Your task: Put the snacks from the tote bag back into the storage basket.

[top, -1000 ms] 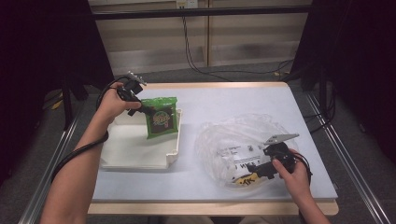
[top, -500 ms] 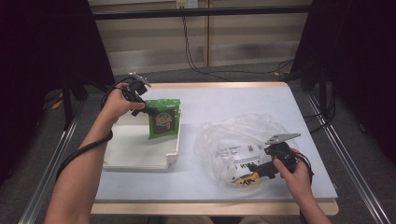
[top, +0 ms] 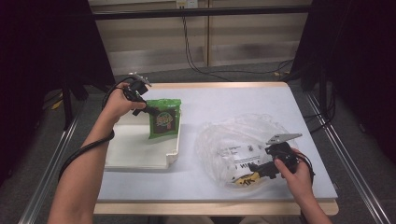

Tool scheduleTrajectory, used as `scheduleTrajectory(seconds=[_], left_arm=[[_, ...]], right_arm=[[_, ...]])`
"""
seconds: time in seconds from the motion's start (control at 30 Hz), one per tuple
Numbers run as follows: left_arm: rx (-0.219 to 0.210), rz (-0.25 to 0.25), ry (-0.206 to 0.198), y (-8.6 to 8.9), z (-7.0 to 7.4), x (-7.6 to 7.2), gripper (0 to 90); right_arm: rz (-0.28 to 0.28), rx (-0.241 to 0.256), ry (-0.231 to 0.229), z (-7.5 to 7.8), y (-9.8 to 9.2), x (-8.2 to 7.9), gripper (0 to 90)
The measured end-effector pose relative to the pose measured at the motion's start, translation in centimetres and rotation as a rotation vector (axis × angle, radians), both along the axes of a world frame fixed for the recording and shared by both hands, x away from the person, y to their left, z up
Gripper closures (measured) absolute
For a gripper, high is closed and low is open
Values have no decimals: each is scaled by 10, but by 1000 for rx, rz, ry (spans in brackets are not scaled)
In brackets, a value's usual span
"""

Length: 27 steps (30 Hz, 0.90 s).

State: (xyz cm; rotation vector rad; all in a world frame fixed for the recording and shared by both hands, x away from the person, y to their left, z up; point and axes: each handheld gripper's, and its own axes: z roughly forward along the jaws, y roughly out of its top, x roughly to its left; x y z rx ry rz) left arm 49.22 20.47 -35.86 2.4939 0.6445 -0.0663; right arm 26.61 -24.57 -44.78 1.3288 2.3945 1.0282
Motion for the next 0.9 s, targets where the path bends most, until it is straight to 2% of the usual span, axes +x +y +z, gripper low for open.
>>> scheduleTrajectory(seconds=[0.03, 0.07, 0.17, 0.27, 0.47, 0.57, 0.63, 0.67, 0.7, 0.73, 0.77, 0.8, 0.9], left_arm=[[25, -37, -5, 2, 2, 3, 739], [-18, 18, 2, 1, 0, 0, 739], [-30, 18, -1, 3, 1, 1, 738], [-12, 4, -9, 4, 1, 3, 738], [-24, 21, -5, 8, -2, 5, 738], [-17, -2, -8, 12, -3, 9, 736], [-15, 7, -1, 11, -4, 10, 737], [-7, -2, -11, 11, -3, 11, 736], [22, -38, -19, 13, -2, 14, 736], [-11, -5, -14, 12, -3, 14, 736], [-5, -36, -24, 13, -2, 17, 736], [-35, -13, -31, 11, -3, 16, 735], [-10, -34, -37, 9, -4, 19, 728]], right_arm=[[0, -4, -2, 0, 0, 0, 27], [0, -2, 1, 1, 0, 0, 27], [4, 0, 3, 0, 1, 0, 27], [11, -2, 0, -1, 2, 0, 27], [7, 0, -2, -1, 2, 0, 27], [5, 7, 1, -1, 1, 1, 27], [3, 4, 3, -1, 1, 1, 27], [2, 5, 4, -1, 1, 1, 27], [5, 8, 4, -1, 1, 1, 27], [5, 11, 5, -1, 2, 1, 26], [5, 9, 4, -2, 2, 2, 26], [11, 4, 8, -2, 3, 2, 26], [11, 2, 12, -3, 4, 3, 26]])
